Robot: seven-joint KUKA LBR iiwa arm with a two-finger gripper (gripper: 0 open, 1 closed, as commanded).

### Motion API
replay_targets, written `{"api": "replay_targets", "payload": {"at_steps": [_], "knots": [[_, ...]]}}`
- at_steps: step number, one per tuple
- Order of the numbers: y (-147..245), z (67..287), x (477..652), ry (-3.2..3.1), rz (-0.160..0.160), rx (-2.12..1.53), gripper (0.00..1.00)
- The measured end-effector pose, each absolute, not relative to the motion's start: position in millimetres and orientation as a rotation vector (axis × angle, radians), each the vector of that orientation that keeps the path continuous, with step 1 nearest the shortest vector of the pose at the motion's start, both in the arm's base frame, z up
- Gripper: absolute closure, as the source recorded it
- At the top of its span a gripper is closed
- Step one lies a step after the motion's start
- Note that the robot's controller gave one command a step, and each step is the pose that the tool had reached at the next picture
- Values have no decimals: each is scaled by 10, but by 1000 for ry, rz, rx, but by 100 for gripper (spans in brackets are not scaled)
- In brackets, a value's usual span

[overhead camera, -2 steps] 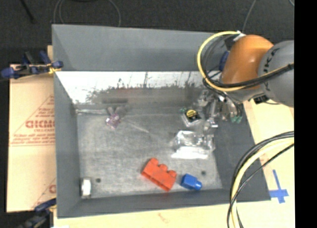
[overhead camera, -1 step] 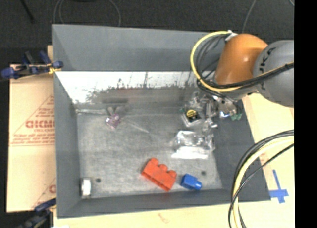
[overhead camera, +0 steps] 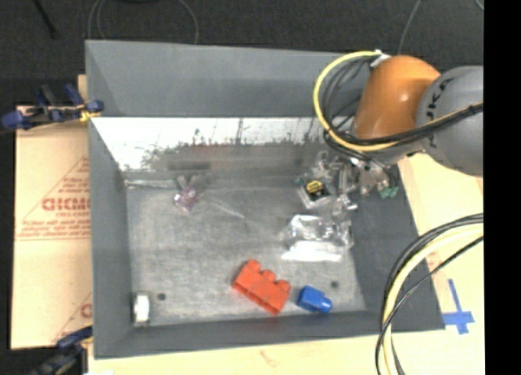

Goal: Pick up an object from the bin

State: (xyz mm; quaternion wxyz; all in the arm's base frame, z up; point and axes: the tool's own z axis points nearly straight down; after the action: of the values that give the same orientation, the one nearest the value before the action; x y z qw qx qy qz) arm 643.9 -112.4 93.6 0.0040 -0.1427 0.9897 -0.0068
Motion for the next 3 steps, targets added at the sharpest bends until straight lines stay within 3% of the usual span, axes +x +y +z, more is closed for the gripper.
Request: {"api": "replay_targets", "payload": {"at_steps": [1, 2, 3], "knots": [[-1183, 937, 6479, 3100, -6, -464, 100], [-1199, 1140, 6507, 3096, -9, -463, 100], [-1190, 1114, 6495, 3101, -4, -463, 0]]}}
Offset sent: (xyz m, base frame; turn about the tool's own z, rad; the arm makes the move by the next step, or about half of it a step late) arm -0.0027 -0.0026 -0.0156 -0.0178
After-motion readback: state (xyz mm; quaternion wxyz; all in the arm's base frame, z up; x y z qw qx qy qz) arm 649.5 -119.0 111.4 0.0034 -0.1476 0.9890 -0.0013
